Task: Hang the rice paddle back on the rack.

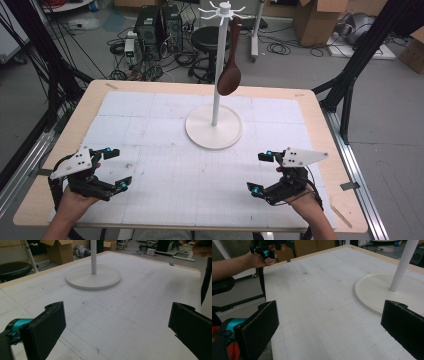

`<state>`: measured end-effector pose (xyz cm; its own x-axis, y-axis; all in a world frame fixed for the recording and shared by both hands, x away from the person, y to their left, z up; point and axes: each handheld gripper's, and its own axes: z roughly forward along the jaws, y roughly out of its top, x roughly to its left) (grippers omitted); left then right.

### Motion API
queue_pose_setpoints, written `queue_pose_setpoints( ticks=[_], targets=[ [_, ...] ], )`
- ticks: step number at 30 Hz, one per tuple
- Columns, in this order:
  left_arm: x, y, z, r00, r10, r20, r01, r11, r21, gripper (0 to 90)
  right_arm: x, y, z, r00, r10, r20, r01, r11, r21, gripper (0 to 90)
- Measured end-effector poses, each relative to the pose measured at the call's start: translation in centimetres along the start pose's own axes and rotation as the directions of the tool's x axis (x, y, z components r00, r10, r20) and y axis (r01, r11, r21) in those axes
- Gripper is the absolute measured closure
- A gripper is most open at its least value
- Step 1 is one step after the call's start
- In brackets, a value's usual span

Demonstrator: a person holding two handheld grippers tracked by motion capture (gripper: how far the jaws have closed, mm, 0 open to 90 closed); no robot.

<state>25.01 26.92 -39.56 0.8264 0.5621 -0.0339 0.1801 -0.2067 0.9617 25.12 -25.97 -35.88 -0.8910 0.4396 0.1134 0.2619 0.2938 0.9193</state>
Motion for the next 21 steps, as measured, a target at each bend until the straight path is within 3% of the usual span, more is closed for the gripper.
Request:
queue_pose_setpoints(
  ticks=[21],
  targets=[
    [0.03,0.01,-0.01,1.0000,0.003,-0.001,-0.003,1.0000,-0.004,1.7,-0.38,-0.60,-0.59,0.9994,-0.003,0.035,0.003,1.000,0.001,0.7]
  ],
)
